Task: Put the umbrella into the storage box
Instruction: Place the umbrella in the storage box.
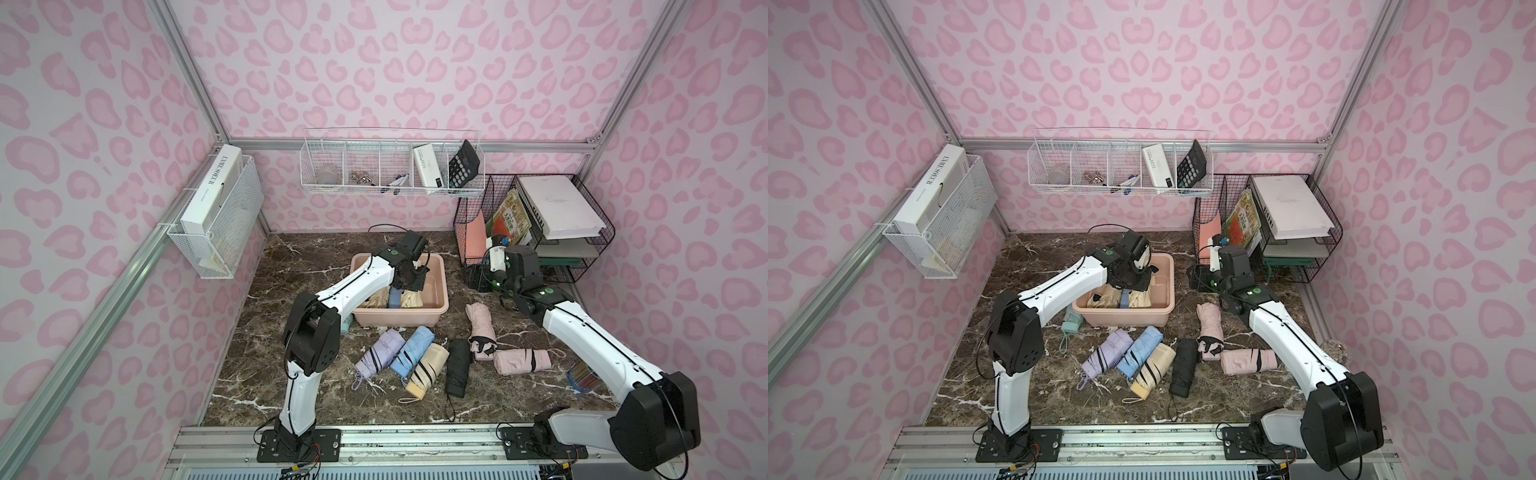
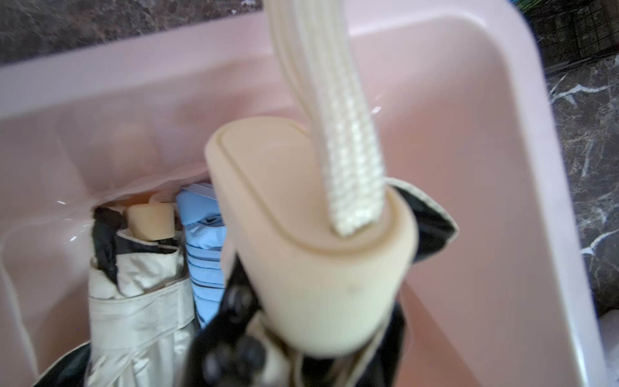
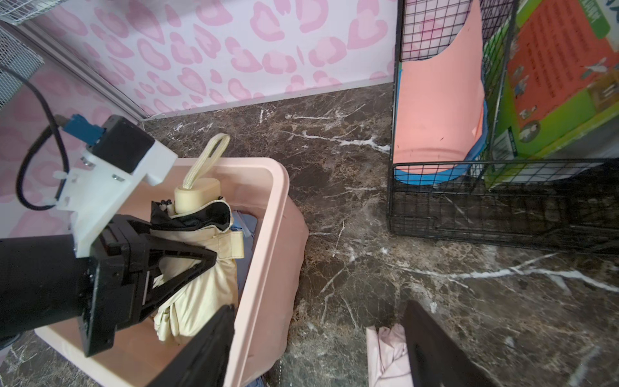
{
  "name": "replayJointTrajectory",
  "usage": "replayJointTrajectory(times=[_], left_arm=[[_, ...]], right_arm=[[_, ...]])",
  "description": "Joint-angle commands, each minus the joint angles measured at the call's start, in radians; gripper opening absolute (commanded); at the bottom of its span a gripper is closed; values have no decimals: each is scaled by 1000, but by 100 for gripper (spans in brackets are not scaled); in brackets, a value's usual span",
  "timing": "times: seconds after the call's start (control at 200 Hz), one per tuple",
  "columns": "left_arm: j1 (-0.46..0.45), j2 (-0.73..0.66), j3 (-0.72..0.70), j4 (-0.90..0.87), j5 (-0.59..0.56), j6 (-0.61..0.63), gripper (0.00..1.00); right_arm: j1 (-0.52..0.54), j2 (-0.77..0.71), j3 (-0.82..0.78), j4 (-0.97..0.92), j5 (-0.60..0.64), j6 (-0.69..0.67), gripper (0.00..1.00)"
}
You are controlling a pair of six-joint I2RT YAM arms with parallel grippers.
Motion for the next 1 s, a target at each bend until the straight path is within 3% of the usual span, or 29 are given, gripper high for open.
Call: replayJointTrajectory(times=[0.0,0.185,0.425,0.62,0.69,0.995], left_arm=[[-1,22,-9,38,19,-20,0],[-4,69,-11,57,22,-21,0],[-4,103,-7,63,6,-16,37],[-4,76,-9,35,-40,2,54],[-4,55,-15,26,-49,10,56],[-7,-68,-85,59,-36,22,81]], right_arm=[[-4,10,16,20,-9,1,73],[-12,21,20,20,-9,4,72],[-14,25,27,21,1,17,72],[-14,23,29,23,7,21,72],[-14,23,28,26,7,19,72],[-14,23,43,18,10,-14,72]])
